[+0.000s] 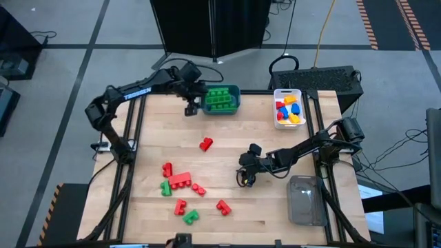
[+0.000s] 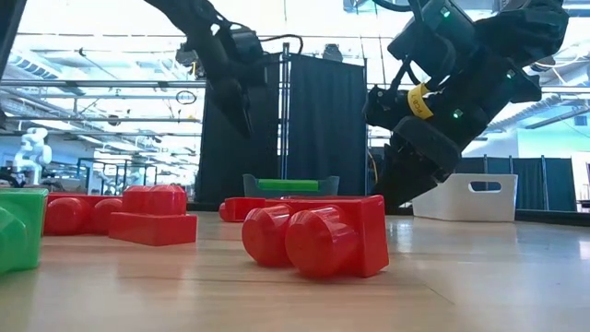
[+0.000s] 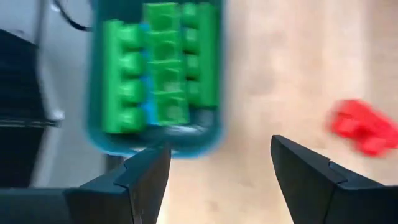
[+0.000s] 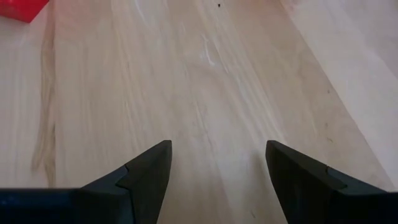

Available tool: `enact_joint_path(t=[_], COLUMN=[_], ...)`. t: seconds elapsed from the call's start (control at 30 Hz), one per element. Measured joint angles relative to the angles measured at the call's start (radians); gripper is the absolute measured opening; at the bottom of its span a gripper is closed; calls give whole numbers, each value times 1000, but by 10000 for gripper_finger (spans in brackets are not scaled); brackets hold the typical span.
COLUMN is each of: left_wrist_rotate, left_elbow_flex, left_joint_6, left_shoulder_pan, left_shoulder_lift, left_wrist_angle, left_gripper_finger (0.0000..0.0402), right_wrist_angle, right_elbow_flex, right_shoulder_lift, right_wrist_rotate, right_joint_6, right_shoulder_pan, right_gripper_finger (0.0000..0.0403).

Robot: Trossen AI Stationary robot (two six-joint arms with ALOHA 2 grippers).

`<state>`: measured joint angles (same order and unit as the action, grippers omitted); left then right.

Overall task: Sort blocks by size
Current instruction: Put the three stud red game piece into the blue bin

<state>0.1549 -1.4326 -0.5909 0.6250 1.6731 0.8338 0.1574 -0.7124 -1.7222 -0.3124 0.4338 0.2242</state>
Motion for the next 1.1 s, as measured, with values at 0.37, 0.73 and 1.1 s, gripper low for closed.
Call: enact_joint_path(t=[0.37,0.73,1.1], left_wrist_rotate=[42,-37,-87], left_elbow_flex=[0,102,288], left_joint_6=[177,430,644], left_shoulder_pan=[-150,-333,-560], left_shoulder_lift=[-40,-41,-41], left_wrist_angle=[147,114,-51], left_gripper_finger=[260,260,260], right_wrist_angle=[10,8,31], right_elbow_flex=[0,0,0], right_shoulder_lift=[0,0,0], right_wrist_rotate=[0,0,43], right_joint_6=[7,-15,-3], right_shoulder_pan=[8,22,23], right_gripper_finger=[247,247,247])
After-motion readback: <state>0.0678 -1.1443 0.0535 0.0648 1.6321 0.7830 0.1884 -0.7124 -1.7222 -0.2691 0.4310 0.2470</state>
